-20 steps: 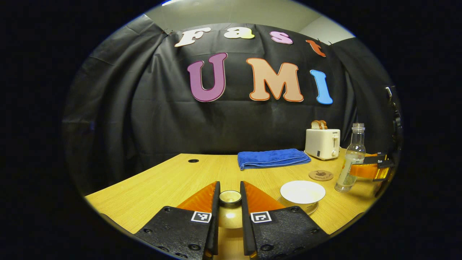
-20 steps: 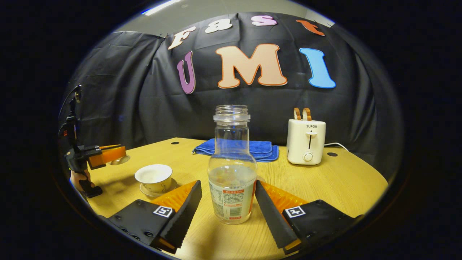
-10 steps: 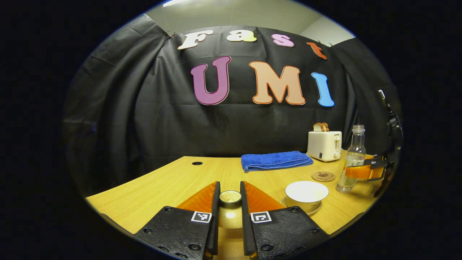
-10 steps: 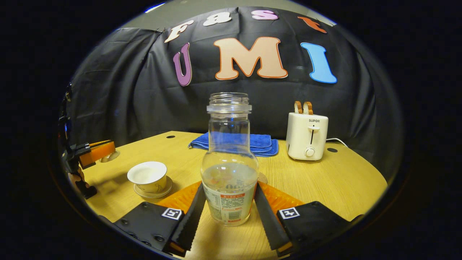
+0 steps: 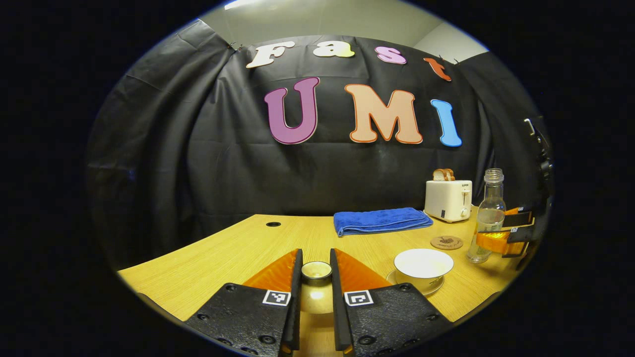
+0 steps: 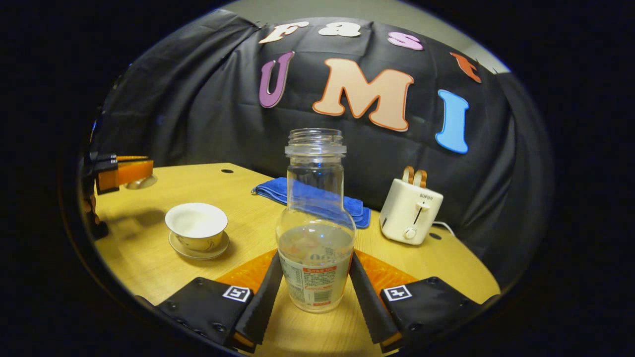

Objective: Open the teacup lid with one hand, grasp the water bottle and pour water into the teacup with the other hand; after pouring, place the water bottle on the coaster and then close the teacup lid.

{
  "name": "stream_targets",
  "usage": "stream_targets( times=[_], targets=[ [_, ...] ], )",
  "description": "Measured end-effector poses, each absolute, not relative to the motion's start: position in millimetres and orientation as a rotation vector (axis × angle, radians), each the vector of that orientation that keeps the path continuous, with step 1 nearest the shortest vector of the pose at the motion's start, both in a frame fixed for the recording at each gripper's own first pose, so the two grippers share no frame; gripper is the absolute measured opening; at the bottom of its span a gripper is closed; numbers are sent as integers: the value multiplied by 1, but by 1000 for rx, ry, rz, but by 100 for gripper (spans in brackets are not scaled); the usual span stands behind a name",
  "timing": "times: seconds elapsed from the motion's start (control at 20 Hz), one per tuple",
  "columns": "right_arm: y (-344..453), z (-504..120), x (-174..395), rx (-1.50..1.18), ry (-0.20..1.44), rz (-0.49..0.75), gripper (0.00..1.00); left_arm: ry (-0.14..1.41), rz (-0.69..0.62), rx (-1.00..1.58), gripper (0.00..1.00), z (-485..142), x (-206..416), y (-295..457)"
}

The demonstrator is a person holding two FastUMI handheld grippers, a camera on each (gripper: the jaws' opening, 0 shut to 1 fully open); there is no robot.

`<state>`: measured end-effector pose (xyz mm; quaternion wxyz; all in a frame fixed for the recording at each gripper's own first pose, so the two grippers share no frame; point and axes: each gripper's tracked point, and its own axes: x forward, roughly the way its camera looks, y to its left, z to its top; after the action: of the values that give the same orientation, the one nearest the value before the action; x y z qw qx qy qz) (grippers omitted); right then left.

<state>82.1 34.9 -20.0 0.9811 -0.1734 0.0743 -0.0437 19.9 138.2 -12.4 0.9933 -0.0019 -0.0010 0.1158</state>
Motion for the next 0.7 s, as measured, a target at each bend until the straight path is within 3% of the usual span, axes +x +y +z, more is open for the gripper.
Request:
stream_targets(
  times=[0.7],
  targets=[
    [52,-5,95,-1050,184,-87,80,-3,240,-7,25,-14,19,139]
  ],
)
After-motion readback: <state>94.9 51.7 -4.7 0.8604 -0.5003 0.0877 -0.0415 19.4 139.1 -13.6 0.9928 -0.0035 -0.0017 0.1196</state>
